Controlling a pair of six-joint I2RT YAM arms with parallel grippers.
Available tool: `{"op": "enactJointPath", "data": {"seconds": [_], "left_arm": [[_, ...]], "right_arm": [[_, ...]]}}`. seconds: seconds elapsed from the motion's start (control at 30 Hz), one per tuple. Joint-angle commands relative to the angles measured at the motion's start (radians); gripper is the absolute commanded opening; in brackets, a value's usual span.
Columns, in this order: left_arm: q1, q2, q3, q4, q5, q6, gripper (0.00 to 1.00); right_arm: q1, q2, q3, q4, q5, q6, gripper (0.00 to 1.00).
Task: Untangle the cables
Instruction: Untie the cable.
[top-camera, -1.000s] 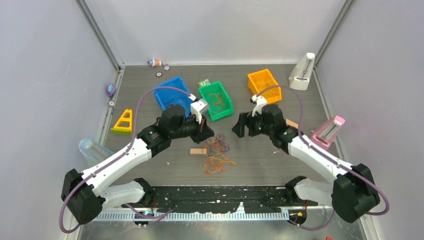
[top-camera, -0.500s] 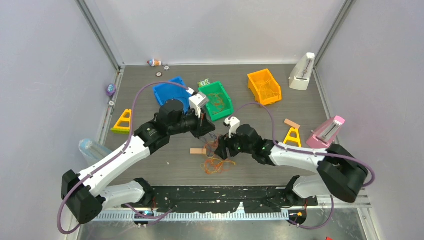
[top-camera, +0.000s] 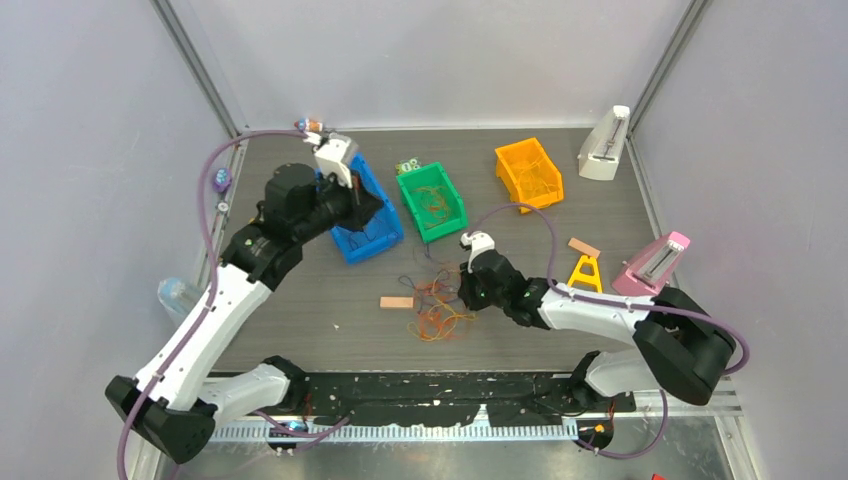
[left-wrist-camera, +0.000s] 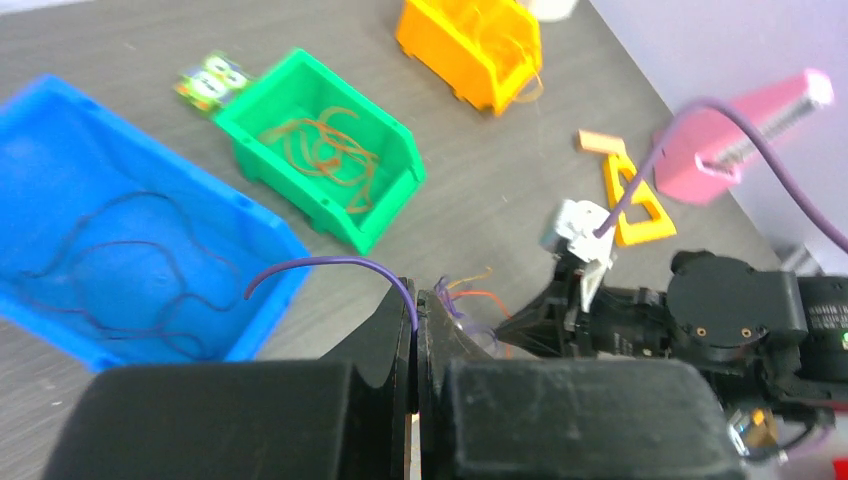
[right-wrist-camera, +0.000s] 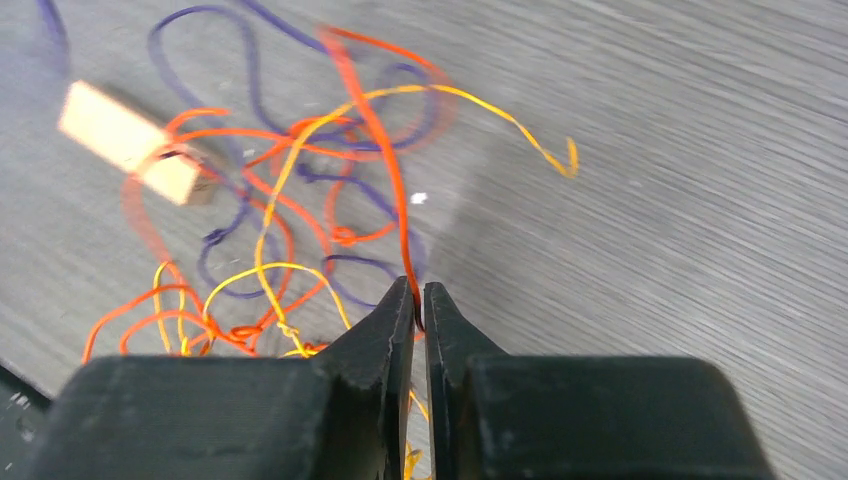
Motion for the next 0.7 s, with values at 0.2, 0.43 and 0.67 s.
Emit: {"op": "enactJointPath", "data": {"seconds": [0.2, 0.43, 0.67], "left_arm": [[0.149, -0.085, 0.15, -0.114, -0.223, 0.041, 0.0], [0.204, -0.063, 0.171, -0.132, -0.333, 0.023, 0.0], [0.24, -0.031, 0.222, -0.163, -0.453, 0.034, 0.0]], "right_arm": [[-0.223, -0.09, -0.03, -0.191, 0.079, 0.126, 0.09], [-0.258, -0.218, -0.04, -0.236, 0.167, 0.133, 0.05], [-0.324, -0.318, -0.005, -0.435, 0.436, 0.216, 0.05]]}}
